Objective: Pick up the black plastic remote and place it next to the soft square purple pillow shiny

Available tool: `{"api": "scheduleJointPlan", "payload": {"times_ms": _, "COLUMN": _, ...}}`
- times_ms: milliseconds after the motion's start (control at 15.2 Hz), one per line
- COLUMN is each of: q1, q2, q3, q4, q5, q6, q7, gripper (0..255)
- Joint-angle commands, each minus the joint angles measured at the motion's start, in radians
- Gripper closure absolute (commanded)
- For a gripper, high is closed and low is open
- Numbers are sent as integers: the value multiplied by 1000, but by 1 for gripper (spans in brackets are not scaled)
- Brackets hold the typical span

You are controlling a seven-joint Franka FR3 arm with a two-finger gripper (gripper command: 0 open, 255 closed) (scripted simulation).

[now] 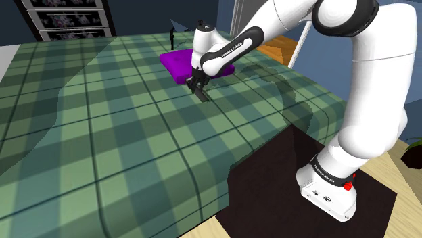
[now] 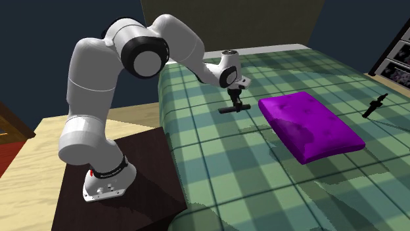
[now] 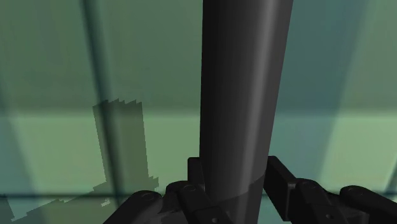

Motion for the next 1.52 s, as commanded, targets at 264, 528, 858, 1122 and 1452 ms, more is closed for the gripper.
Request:
{"api": "scheduleJointPlan", "payload": {"times_ms": 264, "q1": 14, "q2": 56, "q3": -23, "q4": 2, "q5": -30, "q6": 53, "q7": 25, "gripper": 255}}
{"api": "scheduleJointPlan", "payload": {"times_ms": 528, "q1": 26, "q2": 95, "q3": -39, "q4": 7, "q5": -50, "q6": 87, "q7": 43, "gripper": 255}}
{"api": "scheduleJointPlan", "payload": {"times_ms": 858, "q1": 41, "q2": 146, "q3": -61, "q4": 17, "q5": -72, "q6": 128, "q7": 64, "gripper": 255}}
{"api": "scheduleJointPlan", "payload": {"times_ms": 1122, "q1": 44, "q2": 155, "q3": -64, "q4": 20, "q5": -76, "q6": 135, "q7": 68, "gripper": 255}}
{"api": "scheduleJointPlan", "payload": {"times_ms": 1452, "q1": 44, "q2": 155, "q3": -64, "q4": 20, "q5": -76, "q6": 135, "q7": 68, "gripper": 0}}
